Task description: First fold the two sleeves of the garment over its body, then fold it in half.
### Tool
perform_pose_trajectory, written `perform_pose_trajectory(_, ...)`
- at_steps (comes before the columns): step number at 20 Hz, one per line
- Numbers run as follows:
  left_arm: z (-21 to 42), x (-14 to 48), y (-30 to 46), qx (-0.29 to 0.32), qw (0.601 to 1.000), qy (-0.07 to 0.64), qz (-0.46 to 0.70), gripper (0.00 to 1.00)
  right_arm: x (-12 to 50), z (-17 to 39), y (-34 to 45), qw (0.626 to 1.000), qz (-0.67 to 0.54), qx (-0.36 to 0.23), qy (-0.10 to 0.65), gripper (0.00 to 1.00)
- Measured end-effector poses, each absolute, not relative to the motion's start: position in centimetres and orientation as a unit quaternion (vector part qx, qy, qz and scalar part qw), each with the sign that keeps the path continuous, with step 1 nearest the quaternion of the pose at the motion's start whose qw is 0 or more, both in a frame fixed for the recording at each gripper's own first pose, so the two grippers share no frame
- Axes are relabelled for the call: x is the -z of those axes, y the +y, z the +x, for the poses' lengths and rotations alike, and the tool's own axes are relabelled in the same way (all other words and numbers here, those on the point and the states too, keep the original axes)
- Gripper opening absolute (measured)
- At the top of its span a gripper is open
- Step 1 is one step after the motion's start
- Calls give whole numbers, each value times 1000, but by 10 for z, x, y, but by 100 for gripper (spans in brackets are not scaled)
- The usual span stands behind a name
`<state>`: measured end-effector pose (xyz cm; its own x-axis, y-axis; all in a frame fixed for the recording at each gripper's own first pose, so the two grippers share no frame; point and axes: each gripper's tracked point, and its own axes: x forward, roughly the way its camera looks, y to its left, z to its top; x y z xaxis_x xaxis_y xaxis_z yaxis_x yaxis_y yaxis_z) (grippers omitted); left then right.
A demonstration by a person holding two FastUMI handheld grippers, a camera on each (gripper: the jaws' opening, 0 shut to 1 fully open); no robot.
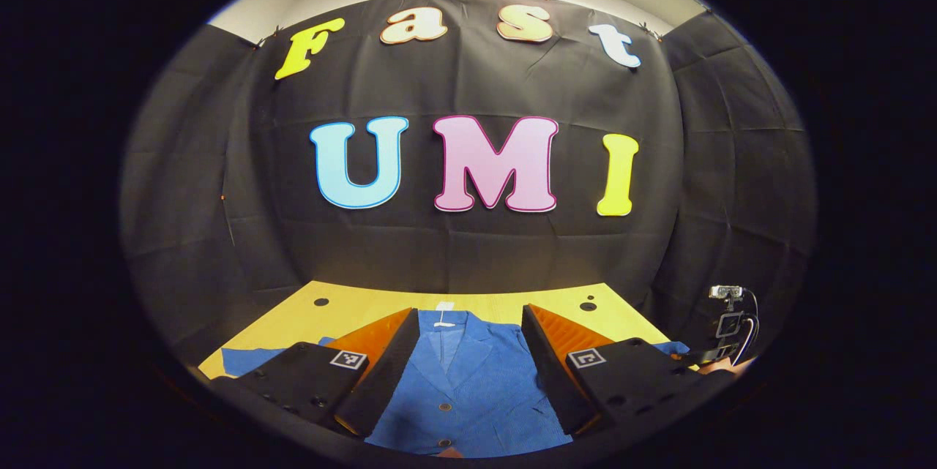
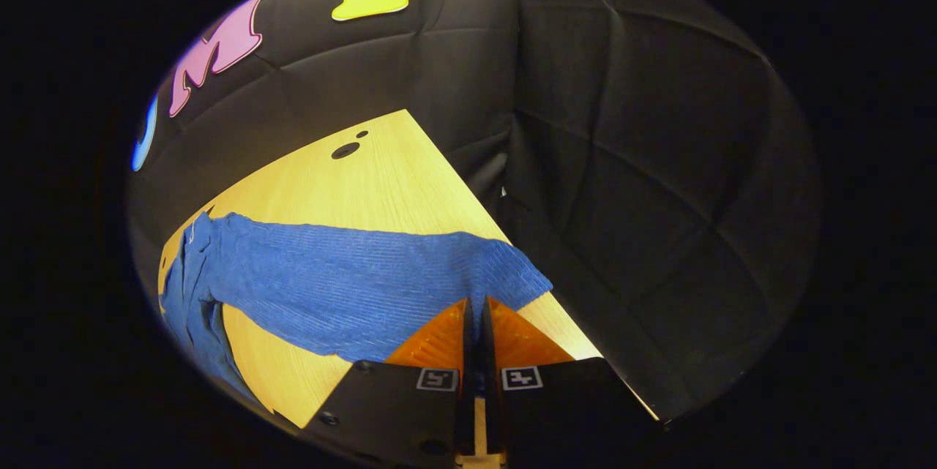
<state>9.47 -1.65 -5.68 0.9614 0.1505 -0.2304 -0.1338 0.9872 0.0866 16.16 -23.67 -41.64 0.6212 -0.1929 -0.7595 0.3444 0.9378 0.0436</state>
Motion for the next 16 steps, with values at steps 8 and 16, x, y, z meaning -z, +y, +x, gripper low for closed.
perform_pose_trajectory(8, 65, 55, -4, -81, 990, 112, 35, 82, 382, 169, -225, 898, 134, 151, 391, 7)
perform_pose_trajectory(16, 42, 45, 48, -57, 994, 91, 2, 82, 267, 163, -122, 941, 88, 87, 315, 7)
